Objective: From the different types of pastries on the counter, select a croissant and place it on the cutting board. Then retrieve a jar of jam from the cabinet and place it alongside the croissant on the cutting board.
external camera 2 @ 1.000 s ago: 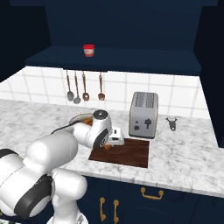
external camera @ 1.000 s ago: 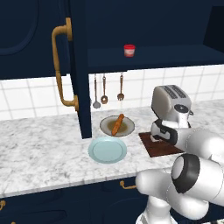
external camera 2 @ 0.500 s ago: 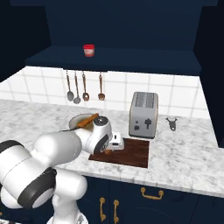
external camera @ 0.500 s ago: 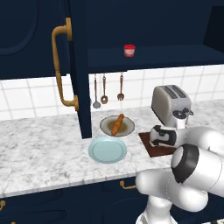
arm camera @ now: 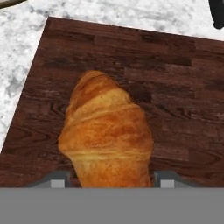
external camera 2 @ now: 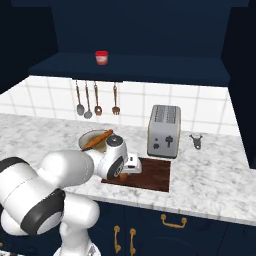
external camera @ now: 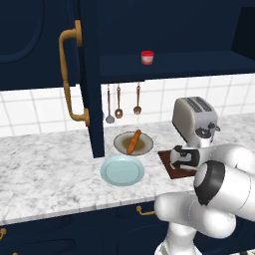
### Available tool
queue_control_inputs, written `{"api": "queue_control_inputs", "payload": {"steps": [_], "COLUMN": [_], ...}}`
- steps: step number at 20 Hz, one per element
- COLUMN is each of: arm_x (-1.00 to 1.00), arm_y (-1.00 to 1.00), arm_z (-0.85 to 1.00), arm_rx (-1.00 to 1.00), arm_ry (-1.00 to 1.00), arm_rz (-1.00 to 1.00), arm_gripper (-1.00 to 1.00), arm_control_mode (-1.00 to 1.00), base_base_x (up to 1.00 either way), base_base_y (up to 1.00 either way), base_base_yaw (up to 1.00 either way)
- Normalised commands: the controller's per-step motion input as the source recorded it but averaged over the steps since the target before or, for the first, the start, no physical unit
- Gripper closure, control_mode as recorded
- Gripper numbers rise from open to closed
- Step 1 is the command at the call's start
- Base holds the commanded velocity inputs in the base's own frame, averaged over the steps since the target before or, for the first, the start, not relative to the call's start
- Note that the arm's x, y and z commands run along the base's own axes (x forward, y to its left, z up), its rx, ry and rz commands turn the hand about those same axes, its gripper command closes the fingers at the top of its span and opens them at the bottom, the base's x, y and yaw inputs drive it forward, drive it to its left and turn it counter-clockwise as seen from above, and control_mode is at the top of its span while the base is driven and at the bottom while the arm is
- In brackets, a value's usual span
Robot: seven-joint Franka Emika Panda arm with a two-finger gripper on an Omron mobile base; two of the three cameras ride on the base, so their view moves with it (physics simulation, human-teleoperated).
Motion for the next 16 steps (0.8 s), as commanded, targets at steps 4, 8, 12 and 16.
{"api": "queue_control_inputs", "payload": {"steps": [4, 8, 12, 16], "arm_x": [0.00, 0.00, 0.00, -0.01], "arm_y": [0.00, 0.09, 0.37, 0.32], "arm_z": [0.52, 0.92, 0.98, 1.00], "arm_rx": [-0.02, -0.06, -0.04, 0.00], "arm_ry": [-0.04, -0.02, 0.02, 0.00], "arm_rz": [0.00, -0.01, 0.00, 0.00], "arm_gripper": [-1.00, -1.00, -1.00, -1.00], "arm_control_mode": [-1.00, -1.00, -1.00, -1.00], "base_base_x": [0.00, 0.00, 0.00, 0.00], "base_base_y": [0.00, 0.00, 0.00, 0.00], "base_base_yaw": [0.00, 0.00, 0.00, 0.00]}}
